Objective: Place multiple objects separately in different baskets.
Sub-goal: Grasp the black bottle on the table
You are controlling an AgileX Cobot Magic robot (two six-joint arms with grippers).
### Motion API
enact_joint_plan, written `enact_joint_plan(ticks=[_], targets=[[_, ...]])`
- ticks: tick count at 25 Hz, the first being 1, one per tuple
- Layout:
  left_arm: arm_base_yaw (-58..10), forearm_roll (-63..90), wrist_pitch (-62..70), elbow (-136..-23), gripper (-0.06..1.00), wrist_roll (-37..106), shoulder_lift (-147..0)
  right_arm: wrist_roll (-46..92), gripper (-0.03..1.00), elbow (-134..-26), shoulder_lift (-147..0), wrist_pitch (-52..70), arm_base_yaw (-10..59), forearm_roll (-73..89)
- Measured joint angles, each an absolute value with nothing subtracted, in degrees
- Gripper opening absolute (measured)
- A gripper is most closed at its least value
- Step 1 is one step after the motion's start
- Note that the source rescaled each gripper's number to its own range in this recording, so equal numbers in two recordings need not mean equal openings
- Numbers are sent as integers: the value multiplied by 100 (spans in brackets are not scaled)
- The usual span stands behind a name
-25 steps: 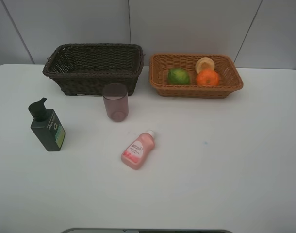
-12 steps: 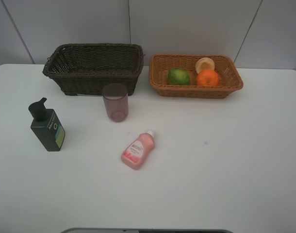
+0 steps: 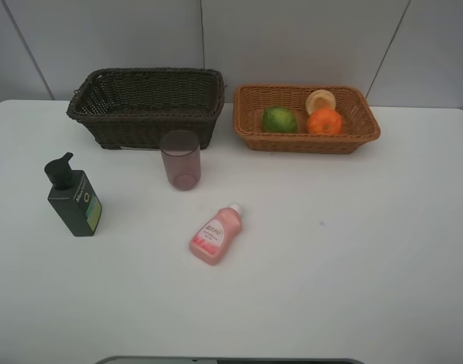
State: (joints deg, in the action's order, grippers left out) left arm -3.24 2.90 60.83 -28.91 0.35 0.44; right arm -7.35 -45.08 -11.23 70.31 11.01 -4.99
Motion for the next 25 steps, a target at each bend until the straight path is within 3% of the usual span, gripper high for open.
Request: enact_joint_plan(ticks=[12,25], targets=[[-324,290,6083,-2891,92,35,44,-362,90,-4486,10,7024,1101,-520],[-324,290,6083,-2891,92,35,44,-362,90,-3331,10,7046,1101,-302]])
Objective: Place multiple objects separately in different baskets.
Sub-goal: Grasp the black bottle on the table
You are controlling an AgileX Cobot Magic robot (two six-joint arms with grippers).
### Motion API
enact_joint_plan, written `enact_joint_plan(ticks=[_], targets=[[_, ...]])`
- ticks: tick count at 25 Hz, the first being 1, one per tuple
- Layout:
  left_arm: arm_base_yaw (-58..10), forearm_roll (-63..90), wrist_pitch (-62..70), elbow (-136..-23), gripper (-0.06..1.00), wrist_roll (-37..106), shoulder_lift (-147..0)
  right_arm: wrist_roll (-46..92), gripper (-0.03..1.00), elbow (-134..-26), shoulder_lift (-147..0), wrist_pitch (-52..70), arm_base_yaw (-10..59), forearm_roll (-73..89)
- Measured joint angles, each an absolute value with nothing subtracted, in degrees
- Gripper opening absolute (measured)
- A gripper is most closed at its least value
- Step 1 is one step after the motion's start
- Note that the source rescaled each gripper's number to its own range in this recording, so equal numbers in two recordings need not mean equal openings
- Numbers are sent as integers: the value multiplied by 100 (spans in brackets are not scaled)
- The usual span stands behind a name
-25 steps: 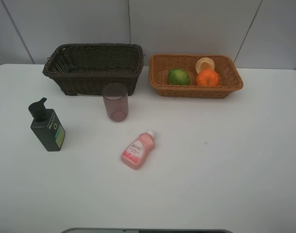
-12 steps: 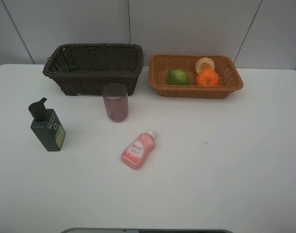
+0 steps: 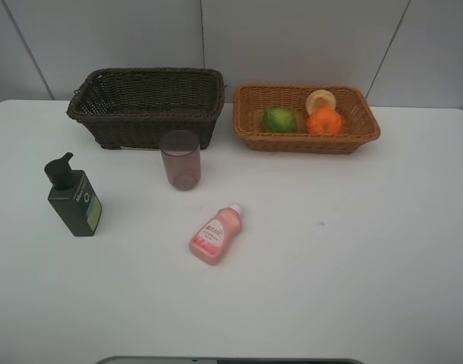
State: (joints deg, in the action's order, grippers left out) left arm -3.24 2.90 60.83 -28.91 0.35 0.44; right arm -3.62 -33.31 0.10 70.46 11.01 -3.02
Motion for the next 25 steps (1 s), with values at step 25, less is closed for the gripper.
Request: enact_joint_plan(ticks=[25], targets=[[-324,290,6083,-2891,92,35,44,-378,90,-3020,29,6150,1101,292]])
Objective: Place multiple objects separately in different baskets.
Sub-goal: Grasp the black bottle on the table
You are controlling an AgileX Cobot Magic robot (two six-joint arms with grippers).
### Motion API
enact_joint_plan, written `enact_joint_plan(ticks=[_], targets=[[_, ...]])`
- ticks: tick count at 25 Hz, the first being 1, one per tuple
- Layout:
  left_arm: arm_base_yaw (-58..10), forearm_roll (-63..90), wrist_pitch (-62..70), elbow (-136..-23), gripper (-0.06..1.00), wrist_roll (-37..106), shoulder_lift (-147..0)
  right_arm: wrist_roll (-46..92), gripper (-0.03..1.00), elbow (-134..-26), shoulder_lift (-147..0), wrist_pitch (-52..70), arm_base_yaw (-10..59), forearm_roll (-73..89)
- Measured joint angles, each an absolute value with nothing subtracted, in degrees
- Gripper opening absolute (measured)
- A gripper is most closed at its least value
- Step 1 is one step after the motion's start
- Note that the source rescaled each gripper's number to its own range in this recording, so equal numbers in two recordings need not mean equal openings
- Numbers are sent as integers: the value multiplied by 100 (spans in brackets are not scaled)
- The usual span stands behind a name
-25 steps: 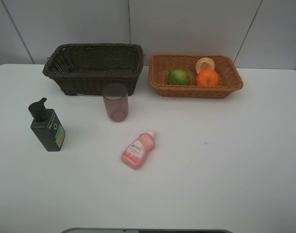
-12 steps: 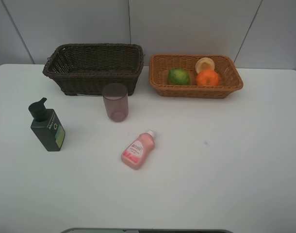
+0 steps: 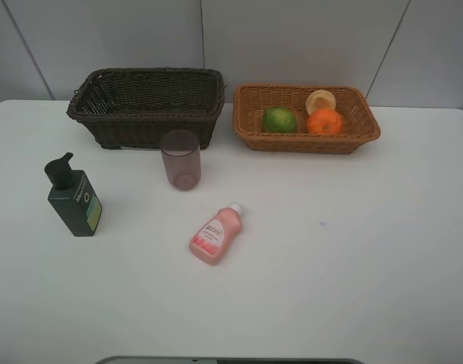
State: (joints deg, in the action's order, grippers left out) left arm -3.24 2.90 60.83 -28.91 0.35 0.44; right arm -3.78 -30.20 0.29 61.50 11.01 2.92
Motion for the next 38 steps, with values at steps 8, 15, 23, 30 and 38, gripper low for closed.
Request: enact_joint_plan(ticks=[8,15,23,30,38], targets=[[-324,290,6083,-2891,92,35,44,-378,90,-3001,41,6078,1101,187],[-324,290,6083,-2891,92,35,44,-378,90,-3001,41,6078,1033,-32],[-324,290,6083,-2891,92,35,44,-378,90,-3001,41,6078,-61,-118],[-324,290,6083,-2891,92,35,44,-385,90,-3001,41,6078,-271,-452],[-324,290,6083,-2891,92,35,44,-387,90,-3001,41,6078,-278,-456]])
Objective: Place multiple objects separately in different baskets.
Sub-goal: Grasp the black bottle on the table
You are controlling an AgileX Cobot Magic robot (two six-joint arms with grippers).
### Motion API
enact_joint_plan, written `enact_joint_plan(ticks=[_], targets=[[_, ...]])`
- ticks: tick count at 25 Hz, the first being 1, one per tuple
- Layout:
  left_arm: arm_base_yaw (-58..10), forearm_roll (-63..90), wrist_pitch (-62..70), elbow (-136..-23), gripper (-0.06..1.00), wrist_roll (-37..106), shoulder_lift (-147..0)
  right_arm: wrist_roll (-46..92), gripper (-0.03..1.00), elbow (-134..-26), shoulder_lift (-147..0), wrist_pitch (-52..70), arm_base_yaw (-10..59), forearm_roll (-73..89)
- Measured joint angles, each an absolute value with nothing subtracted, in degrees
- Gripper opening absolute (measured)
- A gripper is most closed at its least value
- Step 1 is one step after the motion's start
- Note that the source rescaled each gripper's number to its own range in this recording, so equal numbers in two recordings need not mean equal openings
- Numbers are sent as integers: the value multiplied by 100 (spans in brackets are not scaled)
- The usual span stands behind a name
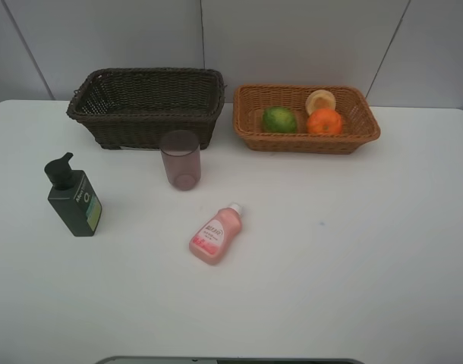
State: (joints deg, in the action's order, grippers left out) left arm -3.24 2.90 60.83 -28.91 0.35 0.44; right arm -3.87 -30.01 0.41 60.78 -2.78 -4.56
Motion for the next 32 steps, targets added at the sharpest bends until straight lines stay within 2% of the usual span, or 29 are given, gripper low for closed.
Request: enact_joint_plan(ticks=[24,27,32], targets=[[-324,290,6071,-2919,92,35,-3,-405,90,-3001,41,6078,-278,-456],[-324,290,5933,-3140,92,35,-615,-405,90,-3001,41,6078,-278,-456],[-324,290,5778,-3824,92,35,-2496,-405,90,-3001,41,6078,-278,-456]])
